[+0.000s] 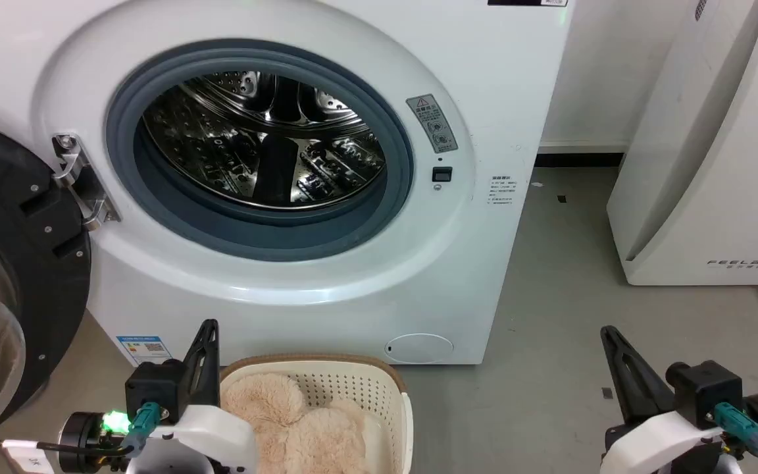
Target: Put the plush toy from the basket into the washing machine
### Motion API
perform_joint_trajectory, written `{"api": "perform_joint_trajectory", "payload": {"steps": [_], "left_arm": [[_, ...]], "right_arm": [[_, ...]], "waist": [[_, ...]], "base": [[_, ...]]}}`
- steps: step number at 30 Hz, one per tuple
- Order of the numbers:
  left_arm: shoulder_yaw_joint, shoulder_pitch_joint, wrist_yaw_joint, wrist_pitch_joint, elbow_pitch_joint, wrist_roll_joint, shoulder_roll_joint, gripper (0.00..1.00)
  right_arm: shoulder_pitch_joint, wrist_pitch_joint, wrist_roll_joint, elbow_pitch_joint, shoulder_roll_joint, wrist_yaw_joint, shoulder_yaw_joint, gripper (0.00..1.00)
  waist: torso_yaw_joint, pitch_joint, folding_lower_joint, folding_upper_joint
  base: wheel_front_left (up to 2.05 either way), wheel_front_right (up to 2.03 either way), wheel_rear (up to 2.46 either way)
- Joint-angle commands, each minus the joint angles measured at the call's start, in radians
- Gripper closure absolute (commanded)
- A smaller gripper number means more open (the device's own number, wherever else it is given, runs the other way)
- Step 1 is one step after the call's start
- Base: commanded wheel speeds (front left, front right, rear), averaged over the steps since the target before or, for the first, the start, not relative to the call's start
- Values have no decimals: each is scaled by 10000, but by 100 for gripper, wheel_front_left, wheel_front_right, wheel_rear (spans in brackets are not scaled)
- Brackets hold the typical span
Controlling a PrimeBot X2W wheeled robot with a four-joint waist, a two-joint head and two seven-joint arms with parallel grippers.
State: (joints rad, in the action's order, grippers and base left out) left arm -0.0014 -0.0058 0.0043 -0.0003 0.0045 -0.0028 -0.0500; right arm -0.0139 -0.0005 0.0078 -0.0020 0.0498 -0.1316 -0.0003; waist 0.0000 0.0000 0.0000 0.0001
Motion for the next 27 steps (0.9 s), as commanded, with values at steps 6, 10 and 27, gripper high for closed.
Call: {"api": "perform_joint_trajectory", "payload": {"steps": [6, 10, 27], "left_arm": [[14, 58, -43, 3, -45, 28, -3, 100], [14, 58, -43, 3, -45, 28, -3, 100], [14, 58, -43, 3, -45, 28, -3, 100]], "right_arm": [[139, 5, -78, 20, 4, 9, 3, 100], [139, 5, -78, 20, 4, 9, 3, 100], [139, 5, -78, 20, 4, 9, 3, 100]], "waist": [[0, 0, 0, -1], [0, 0, 0, -1], [0, 0, 0, -1]], "base": [[0, 0, 0], [0, 0, 0], [0, 0, 0]]}}
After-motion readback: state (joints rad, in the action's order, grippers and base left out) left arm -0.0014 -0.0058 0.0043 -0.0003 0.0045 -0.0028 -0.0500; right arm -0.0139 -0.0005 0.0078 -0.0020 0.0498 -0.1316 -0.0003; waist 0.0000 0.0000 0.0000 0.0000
